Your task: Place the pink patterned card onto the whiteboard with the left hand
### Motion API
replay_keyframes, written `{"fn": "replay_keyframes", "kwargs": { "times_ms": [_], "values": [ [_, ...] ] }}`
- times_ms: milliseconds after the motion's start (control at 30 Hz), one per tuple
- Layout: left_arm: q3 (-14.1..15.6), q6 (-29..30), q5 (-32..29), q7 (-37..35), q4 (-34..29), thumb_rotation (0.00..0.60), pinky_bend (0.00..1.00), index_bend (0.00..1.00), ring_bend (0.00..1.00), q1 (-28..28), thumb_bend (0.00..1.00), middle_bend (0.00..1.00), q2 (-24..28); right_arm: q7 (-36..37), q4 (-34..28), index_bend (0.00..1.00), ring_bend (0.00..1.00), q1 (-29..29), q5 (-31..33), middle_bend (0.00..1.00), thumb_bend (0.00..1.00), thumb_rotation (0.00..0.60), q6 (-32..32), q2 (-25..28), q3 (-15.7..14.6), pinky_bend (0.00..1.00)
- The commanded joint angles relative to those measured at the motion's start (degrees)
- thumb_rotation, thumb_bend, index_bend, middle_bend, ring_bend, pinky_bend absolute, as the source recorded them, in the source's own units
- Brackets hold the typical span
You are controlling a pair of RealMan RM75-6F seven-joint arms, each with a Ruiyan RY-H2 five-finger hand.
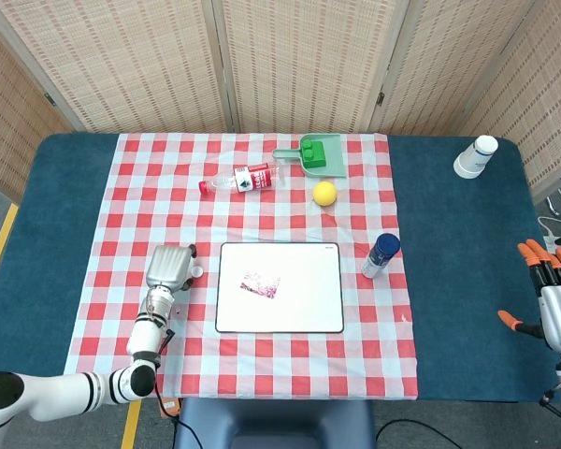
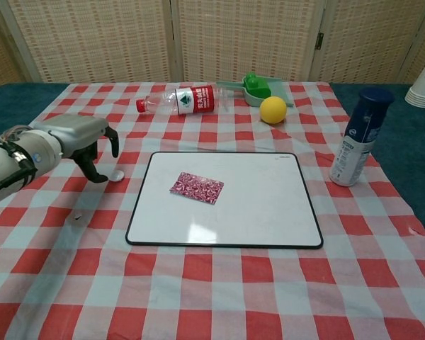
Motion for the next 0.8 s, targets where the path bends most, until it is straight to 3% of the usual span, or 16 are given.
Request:
{"fn": "replay_keyframes", "kwargs": {
  "times_ms": [33, 800],
  "values": [
    [0.02, -0.31, -0.13, 0.12, 0.55, 0.6, 1.0, 0.39, 1.0, 0.3, 0.26, 1.0, -0.33, 0.01, 0.0, 0.0, 0.0, -0.01, 0.02, 0.03, 0.0, 0.6, 0.01, -0.01, 0.01, 0.0],
    [-1.95, -1.22, 2.05, -1.01, 3.38, 0.6, 1.0, 0.43, 1.0, 1.46, 0.27, 1.0, -3.37, 0.48, 0.06, 0.0, 0.0, 0.05, 0.42, 0.03, 0.0, 0.6, -0.33, 0.26, 0.16, 0.0]
  ]
}}
